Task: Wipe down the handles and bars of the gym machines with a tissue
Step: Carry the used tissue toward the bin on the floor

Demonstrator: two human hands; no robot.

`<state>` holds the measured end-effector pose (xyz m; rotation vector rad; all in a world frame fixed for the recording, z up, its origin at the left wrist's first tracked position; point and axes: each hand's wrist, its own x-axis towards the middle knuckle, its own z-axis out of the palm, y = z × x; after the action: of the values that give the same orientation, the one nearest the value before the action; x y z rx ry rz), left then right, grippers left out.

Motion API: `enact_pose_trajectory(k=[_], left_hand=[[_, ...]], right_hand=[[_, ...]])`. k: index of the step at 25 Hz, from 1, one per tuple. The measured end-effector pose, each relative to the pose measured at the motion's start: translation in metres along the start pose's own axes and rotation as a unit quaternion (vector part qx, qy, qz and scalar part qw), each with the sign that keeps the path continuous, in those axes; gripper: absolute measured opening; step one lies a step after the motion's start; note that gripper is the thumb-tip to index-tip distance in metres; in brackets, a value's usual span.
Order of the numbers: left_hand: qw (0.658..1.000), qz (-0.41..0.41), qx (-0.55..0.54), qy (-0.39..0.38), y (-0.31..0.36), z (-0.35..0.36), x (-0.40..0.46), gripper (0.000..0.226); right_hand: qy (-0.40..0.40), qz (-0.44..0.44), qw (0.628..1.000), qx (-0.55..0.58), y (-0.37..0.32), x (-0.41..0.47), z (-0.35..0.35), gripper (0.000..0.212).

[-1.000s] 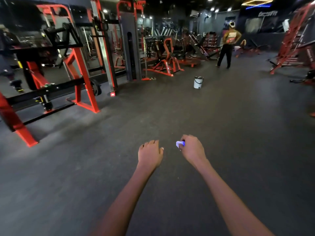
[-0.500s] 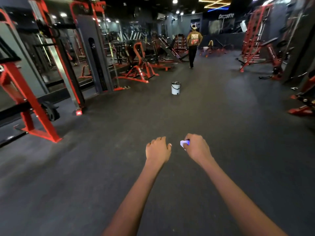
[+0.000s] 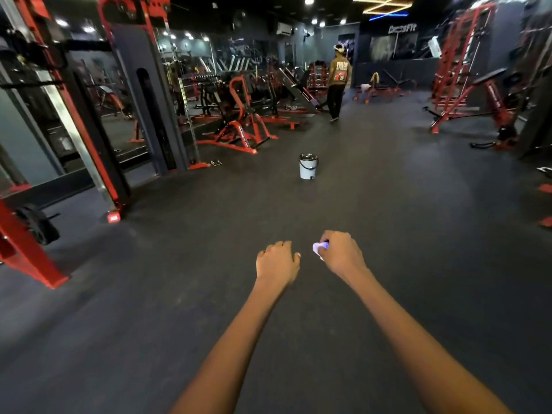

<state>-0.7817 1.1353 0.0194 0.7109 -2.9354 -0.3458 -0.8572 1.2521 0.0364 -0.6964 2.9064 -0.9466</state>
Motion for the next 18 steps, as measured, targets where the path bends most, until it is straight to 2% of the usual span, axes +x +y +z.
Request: enact_pose_trajectory(k=[4, 6, 9, 13, 18], left_hand=[[1.000, -0.009, 0.001, 0.001, 0.001, 0.015, 0.153, 0.043], [1.000, -0.012, -0.010, 0.003, 0.008, 0.037, 0.265, 0.042], [1.000, 0.008, -0.020, -0.005, 0.014, 0.036, 0.334, 0.041], [1.000, 0.001, -0.026, -0.011, 0.024, 0.033, 0.536, 0.041], [1.000, 0.017, -0.011, -0.017, 0.037, 0.053, 0.714, 0.041]], right_hand=[[-0.017, 0.001, 1.000, 0.014, 0.014, 0.152, 0.022, 0.015], [-0.015, 0.007, 1.000, 0.022, 0.027, 0.265, 0.050, 0.014], [-0.022, 0.004, 1.000, 0.010, 0.030, 0.329, 0.055, 0.015], [-0.026, 0.032, 0.999, 0.019, 0.038, 0.523, 0.072, 0.016], [-0.027, 0.047, 0.998, 0.018, 0.065, 0.704, 0.097, 0.012]])
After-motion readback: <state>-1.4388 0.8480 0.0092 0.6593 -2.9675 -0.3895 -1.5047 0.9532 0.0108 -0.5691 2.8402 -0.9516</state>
